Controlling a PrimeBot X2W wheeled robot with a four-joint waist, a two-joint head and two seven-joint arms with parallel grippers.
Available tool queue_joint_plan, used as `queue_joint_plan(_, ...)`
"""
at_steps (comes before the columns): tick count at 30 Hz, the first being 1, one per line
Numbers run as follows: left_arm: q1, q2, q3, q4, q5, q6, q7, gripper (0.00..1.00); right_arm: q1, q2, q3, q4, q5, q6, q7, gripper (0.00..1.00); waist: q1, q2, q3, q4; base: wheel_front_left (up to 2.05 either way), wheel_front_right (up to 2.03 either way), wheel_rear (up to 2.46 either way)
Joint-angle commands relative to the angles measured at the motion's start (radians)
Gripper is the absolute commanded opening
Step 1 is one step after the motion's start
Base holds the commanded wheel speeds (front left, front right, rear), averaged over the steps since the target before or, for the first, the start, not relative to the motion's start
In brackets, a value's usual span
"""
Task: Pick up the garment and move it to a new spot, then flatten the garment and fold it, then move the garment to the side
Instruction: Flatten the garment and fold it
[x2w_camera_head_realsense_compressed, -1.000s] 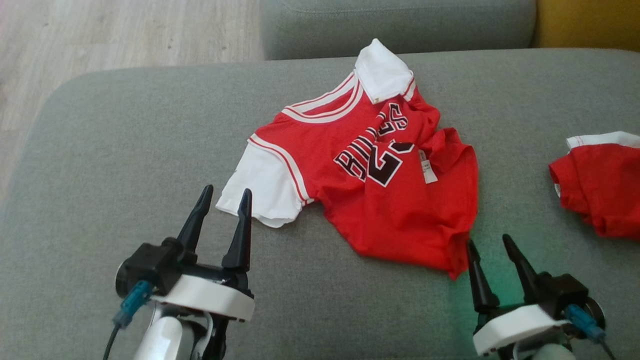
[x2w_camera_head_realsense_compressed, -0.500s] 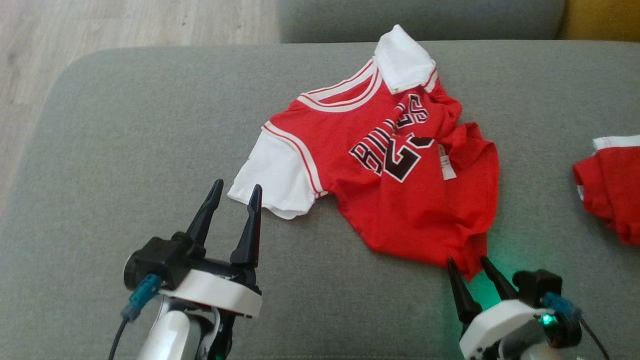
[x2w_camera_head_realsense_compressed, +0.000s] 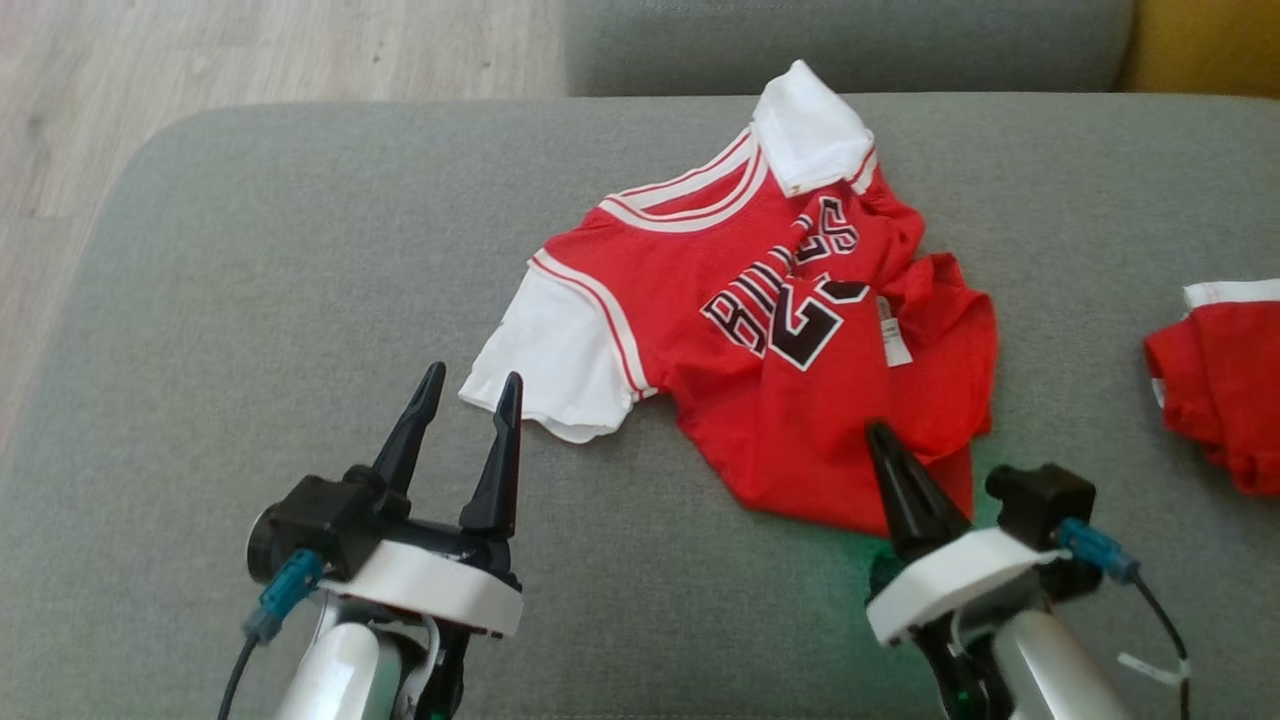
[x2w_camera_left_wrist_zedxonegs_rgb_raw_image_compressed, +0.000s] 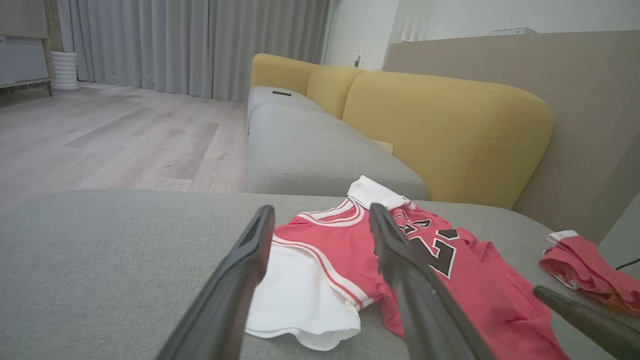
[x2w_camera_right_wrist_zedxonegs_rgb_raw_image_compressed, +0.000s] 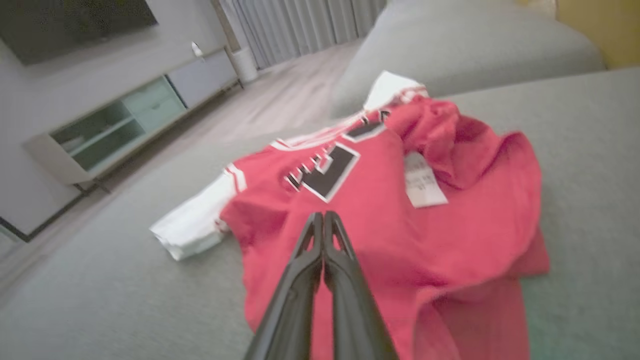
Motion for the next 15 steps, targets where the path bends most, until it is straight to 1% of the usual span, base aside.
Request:
queue_joint_plan(1,-0.033,0.001,0.035,-0.031,0.001,0.002,-0.005,1.00,-0.028,-0.009,0.037,-0.063,0.015,0.004,-0.017,0.00,0.0000,0.0000,-0.007,-0.009,0.00,0.00,0.00)
queue_joint_plan(2,-0.030,0.001,0.036,-0.032,0.001,0.003,-0.005,1.00,-0.022,-0.015,0.054,-0.129,0.038,0.004,-0.019,0.00,0.0000,0.0000,-0.012,-0.016,0.00,0.00,0.00)
queue_joint_plan(3,-0.029,0.001,0.036,-0.033,0.001,0.003,-0.005,1.00,-0.018,-0.017,0.057,-0.162,0.049,0.004,-0.015,0.00,0.0000,0.0000,-0.015,-0.019,0.00,0.00,0.00)
queue_joint_plan(4,-0.027,0.001,0.035,-0.033,0.001,0.002,-0.005,1.00,-0.006,-0.025,0.027,-0.213,0.048,0.004,-0.002,0.00,0.0000,0.0000,-0.020,-0.023,0.00,0.00,0.00)
queue_joint_plan(6,-0.025,0.001,0.033,-0.032,-0.001,0.001,-0.005,1.00,0.016,-0.025,-0.021,-0.240,0.023,0.004,0.028,0.00,0.0000,0.0000,-0.024,-0.022,0.00,0.00,0.00)
queue_joint_plan(9,-0.024,0.001,0.032,-0.034,-0.004,0.002,-0.005,1.00,0.050,-0.021,-0.065,-0.267,-0.019,0.004,0.051,0.00,0.0000,0.0000,-0.026,-0.020,0.00,0.00,0.00)
queue_joint_plan(15,-0.018,0.001,0.034,-0.038,-0.006,0.005,-0.005,1.00,0.090,-0.006,-0.156,-0.303,-0.105,0.004,0.008,0.00,0.0000,0.0000,-0.030,-0.018,0.00,0.00,0.00)
